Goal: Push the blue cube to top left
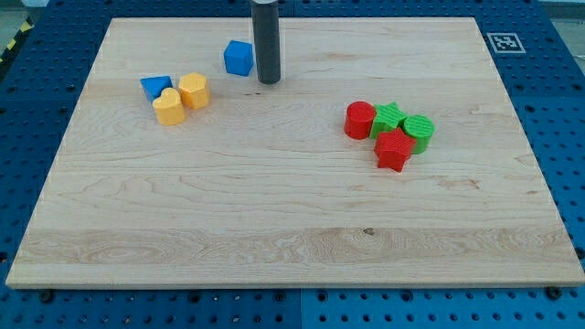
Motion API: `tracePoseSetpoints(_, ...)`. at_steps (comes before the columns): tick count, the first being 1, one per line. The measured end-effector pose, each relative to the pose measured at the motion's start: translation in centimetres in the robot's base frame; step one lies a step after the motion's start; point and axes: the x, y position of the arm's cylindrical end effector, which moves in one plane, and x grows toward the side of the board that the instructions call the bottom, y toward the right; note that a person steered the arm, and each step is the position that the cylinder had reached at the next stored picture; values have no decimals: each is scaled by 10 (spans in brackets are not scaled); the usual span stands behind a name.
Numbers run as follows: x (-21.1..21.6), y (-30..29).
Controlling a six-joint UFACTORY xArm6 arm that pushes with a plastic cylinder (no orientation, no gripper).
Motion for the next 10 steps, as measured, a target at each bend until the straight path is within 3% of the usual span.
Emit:
tracePoseSetpoints(6,-42,-122)
tracePoseSetpoints(8,-37,-32)
tracePoseSetpoints(10,-44,-38)
